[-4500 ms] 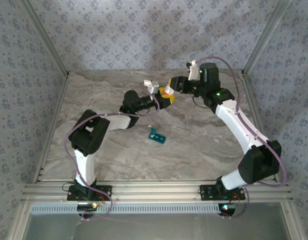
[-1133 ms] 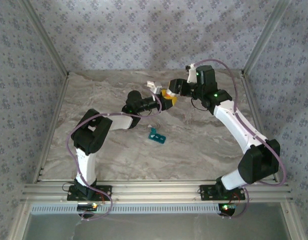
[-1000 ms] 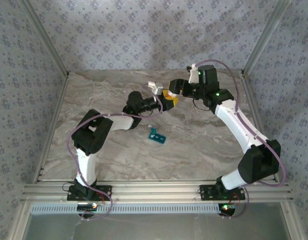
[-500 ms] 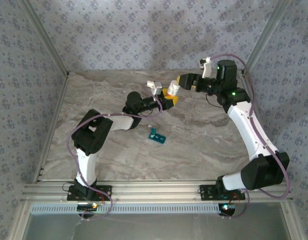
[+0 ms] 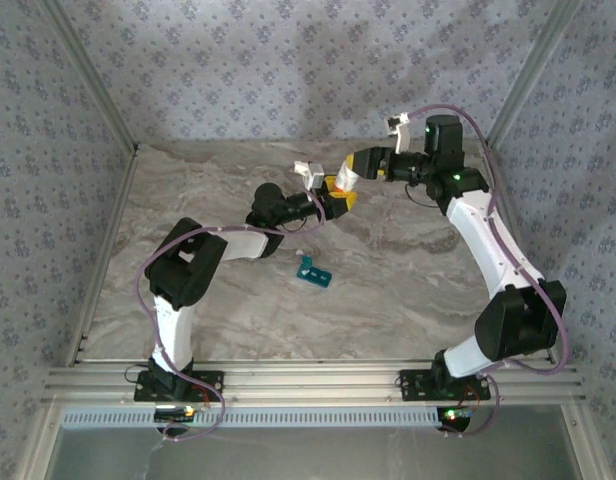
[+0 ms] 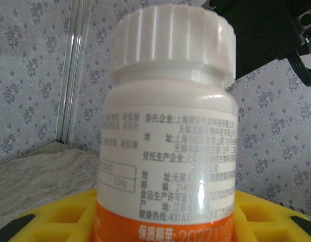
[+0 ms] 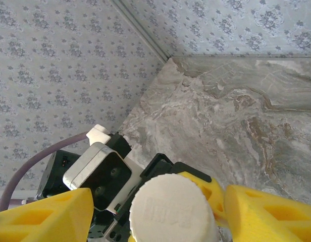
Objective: Sort the pills into containers
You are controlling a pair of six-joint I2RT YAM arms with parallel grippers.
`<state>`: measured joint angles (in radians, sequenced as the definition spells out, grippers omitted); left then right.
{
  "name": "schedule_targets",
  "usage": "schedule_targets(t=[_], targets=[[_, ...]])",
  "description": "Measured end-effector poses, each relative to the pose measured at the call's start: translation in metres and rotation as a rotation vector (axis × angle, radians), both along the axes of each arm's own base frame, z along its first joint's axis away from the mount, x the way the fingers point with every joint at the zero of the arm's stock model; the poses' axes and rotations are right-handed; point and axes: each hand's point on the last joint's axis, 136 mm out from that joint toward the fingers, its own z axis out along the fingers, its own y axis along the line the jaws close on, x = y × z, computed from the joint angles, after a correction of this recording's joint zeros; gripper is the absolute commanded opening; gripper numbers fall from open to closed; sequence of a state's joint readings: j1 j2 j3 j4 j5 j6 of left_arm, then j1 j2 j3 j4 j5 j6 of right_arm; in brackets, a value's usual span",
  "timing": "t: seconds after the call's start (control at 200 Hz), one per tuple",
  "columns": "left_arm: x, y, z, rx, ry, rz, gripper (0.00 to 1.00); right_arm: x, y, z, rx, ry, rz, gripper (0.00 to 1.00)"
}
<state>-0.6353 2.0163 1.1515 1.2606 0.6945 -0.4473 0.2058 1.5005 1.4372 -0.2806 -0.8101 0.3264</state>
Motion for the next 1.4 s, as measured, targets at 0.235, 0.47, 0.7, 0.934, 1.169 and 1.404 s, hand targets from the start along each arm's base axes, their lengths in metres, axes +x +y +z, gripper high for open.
schedule_targets(t=[0.235, 0.47, 0.7, 0.934, 1.169, 1.404], targets=[[0.000, 0.000, 0.000, 0.000, 0.000, 0.000, 0.00, 0.000, 0.006, -0.004, -0.006, 0.004, 0.014, 0.62], [0.000, 0.000, 0.000, 0.001, 0.001, 0.000, 0.00, 0.001, 0.006, -0.007, -0.012, 0.006, 0.014, 0.58], [0.000, 0.000, 0.000, 0.001, 0.001, 0.000, 0.00, 0.002, 0.007, -0.010, -0.027, 0.003, 0.004, 0.53], [0.000, 0.000, 0.000, 0.001, 0.001, 0.000, 0.00, 0.004, 0.008, -0.013, -0.050, 0.001, -0.015, 0.48], [0.001, 0.001, -0.001, 0.004, 0.005, 0.002, 0.00, 0.004, 0.010, -0.014, -0.114, -0.039, -0.064, 0.54], [0.000, 0.000, -0.001, 0.004, 0.006, 0.000, 0.00, -0.004, 0.010, -0.008, -0.143, -0.068, -0.078, 0.76]])
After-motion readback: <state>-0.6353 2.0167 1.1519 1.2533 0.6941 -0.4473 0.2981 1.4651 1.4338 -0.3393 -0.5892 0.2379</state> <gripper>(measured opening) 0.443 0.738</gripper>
